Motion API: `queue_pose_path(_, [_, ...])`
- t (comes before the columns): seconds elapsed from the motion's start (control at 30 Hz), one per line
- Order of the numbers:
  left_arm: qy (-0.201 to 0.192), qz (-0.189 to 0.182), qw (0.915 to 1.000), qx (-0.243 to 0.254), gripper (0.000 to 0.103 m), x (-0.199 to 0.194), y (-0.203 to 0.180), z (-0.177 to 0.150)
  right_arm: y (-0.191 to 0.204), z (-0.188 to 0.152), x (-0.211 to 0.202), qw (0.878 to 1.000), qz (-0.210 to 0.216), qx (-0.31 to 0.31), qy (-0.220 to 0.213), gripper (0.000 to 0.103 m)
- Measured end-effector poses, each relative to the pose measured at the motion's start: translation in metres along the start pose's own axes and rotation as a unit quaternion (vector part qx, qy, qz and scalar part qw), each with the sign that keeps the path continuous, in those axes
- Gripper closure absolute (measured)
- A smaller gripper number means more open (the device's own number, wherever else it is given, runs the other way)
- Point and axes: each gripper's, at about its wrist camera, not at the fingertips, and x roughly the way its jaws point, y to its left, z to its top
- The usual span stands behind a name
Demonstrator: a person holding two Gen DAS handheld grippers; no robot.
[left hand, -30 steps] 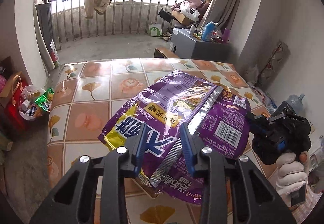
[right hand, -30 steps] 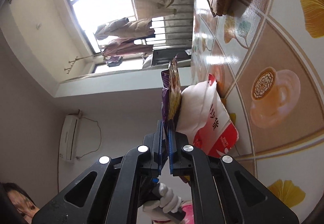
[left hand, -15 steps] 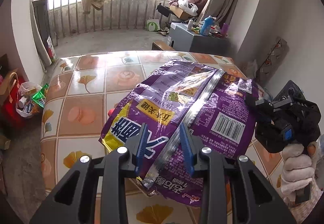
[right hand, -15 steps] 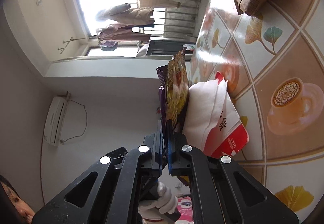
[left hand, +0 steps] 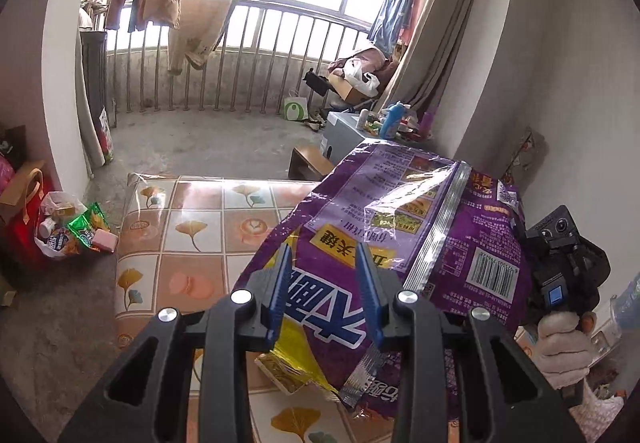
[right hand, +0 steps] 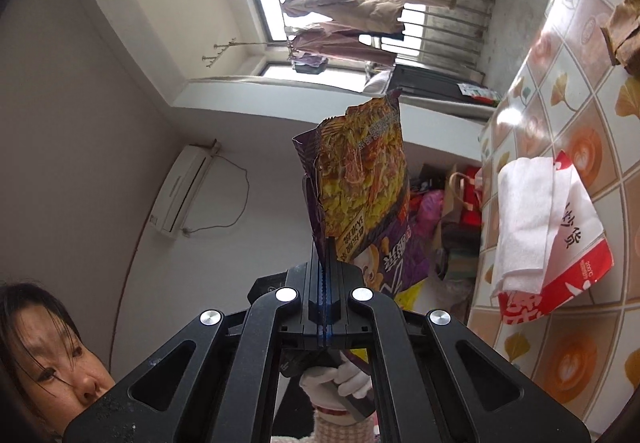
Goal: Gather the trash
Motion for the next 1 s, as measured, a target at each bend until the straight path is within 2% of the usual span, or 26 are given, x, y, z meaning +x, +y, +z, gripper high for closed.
queue_pose_path(0.13, [0.006, -0.051, 0.9986, 0.013, 0.071, 0.003, -0.033, 0.003, 0.031, -0.007, -0.049, 0.997, -0.032, -0.059, -0.038, 0.103])
queue_pose_path(0.27, [0.026, -0.101, 0.9939, 0.036, 0.071, 0.019, -0.074, -0.005, 0.042, -0.023, -0.106, 0.991, -0.077, -0.068, -0.084, 0.103])
queue_pose_path(0.43, [0.071, -0.17, 0.9812, 0.056, 0.071, 0.054, -0.13, -0.028, 0.02, -0.054, -0.174, 0.978, -0.153, -0.023, -0.143, 0.103])
queue_pose_path(0.5, [0.097, -0.188, 0.9756, 0.058, 0.071, 0.075, -0.151, -0.042, 0.003, -0.067, -0.194, 0.963, -0.21, 0.01, -0.166, 0.103])
queue_pose_path(0.53, [0.112, -0.196, 0.9724, 0.058, 0.071, 0.089, -0.162, -0.051, -0.006, -0.073, -0.206, 0.958, -0.226, 0.026, -0.176, 0.103])
queue_pose_path(0.67, [0.176, -0.2, 0.9607, 0.077, 0.071, 0.142, -0.2, -0.095, -0.03, -0.086, -0.229, 0.928, -0.304, 0.063, -0.206, 0.1])
queue_pose_path(0.73, [0.203, -0.198, 0.9549, 0.089, 0.072, 0.162, -0.212, -0.115, -0.036, -0.087, -0.23, 0.919, -0.328, 0.066, -0.21, 0.099])
queue_pose_path(0.77, [0.211, -0.194, 0.9534, 0.095, 0.071, 0.169, -0.216, -0.124, -0.037, -0.086, -0.231, 0.915, -0.335, 0.067, -0.213, 0.094])
queue_pose_path(0.8, [0.221, -0.189, 0.9515, 0.1, 0.072, 0.177, -0.218, -0.131, -0.039, -0.084, -0.231, 0.911, -0.343, 0.067, -0.218, 0.084])
queue_pose_path(0.87, [0.242, -0.189, 0.9466, 0.098, 0.075, 0.189, -0.219, -0.143, -0.04, -0.081, -0.234, 0.897, -0.37, 0.06, -0.235, 0.069])
queue_pose_path(1.0, [0.231, -0.193, 0.9474, 0.108, 0.076, 0.19, -0.22, -0.147, -0.038, -0.075, -0.247, 0.881, -0.398, 0.032, -0.255, 0.07])
